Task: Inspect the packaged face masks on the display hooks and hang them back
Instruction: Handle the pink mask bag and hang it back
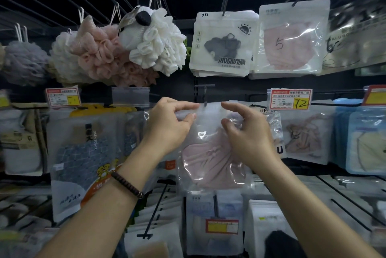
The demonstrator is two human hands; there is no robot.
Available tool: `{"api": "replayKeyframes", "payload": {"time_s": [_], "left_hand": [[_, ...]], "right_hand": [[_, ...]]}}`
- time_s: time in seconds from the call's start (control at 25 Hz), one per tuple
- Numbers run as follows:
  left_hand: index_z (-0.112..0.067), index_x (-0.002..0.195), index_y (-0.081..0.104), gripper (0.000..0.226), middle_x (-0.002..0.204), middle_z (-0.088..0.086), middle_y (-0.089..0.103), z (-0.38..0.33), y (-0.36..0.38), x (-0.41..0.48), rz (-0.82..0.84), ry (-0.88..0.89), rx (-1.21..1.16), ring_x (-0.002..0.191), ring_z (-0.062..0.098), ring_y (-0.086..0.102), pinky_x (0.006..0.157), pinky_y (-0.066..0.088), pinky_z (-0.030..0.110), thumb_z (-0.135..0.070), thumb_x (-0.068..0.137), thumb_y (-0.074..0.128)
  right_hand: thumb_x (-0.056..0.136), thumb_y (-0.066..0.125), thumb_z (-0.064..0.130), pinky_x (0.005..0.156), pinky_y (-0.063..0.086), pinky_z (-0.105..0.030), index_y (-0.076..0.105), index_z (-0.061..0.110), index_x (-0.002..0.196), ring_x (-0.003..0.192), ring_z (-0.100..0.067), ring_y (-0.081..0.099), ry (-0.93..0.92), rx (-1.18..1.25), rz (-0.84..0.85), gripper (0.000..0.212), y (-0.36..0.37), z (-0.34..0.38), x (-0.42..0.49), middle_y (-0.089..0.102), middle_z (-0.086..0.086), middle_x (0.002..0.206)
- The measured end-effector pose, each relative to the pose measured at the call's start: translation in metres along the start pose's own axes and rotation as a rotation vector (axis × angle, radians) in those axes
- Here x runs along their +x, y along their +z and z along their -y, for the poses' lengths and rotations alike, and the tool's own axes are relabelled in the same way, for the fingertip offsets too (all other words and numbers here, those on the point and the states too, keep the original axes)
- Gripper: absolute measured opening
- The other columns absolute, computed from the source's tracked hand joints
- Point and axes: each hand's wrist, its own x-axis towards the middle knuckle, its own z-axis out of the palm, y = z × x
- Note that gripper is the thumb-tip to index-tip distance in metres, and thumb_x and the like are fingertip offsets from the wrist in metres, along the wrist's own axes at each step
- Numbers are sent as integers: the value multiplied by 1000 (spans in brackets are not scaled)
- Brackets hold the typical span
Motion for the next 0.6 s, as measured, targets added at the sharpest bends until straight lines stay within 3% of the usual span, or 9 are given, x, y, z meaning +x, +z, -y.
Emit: {"api": "replayKeyframes", "payload": {"time_s": [0.16, 0.28, 0.36, 0.44, 0.52, 0.6], "left_hand": [[-53, 114, 76, 32, 113, -16, 50, 12, 0, -1, 30, 22, -36, 73, 6, 66, 68, 61, 26, -32, 92, 82], [-54, 117, 75, 39, 110, -10, 50, 24, 1, 1, 25, 35, -32, 81, 10, 67, 80, 60, 24, -28, 90, 84], [-54, 123, 72, 44, 112, -7, 51, 32, 0, -1, 73, 12, -18, 80, 12, 69, 79, 63, 30, -26, 90, 83], [-53, 129, 69, 49, 116, -5, 53, 41, -5, -7, 138, -5, -27, 72, 12, 70, 74, 64, 28, -23, 92, 81], [-52, 132, 66, 51, 118, -8, 55, 49, -16, -17, 163, -3, -17, 74, 8, 72, 73, 64, 25, -24, 93, 81], [-47, 128, 68, 41, 115, -13, 61, 63, -33, -28, 180, -12, 49, 85, 6, 71, 77, 63, 26, -28, 93, 80]], "right_hand": [[97, 76, 25, 101, 46, -36, 60, 40, 145, 123, -20, 52, -81, -207, 10, 53, 10, -10, -10, 40, 1, 135], [94, 76, 27, 113, 42, -59, 56, 29, 149, 144, -34, 33, -143, -414, -54, 59, 24, -15, -16, 31, -11, 154], [92, 73, 25, 116, 37, -66, 51, 21, 153, 151, -40, 20, -163, -510, -78, 65, 33, -16, -19, 24, -18, 161], [90, 72, 22, 120, 28, -67, 46, 16, 156, 156, -44, 11, -183, -612, -91, 71, 45, -14, -26, 16, -25, 167], [87, 73, 17, 122, 20, -63, 49, 14, 154, 159, -46, 10, -249, -690, -110, 72, 57, -13, -39, 15, -29, 170], [85, 75, 17, 118, 24, -61, 61, 16, 142, 157, -45, 23, -398, -665, -103, 58, 69, -12, -54, 32, -27, 165]]}}
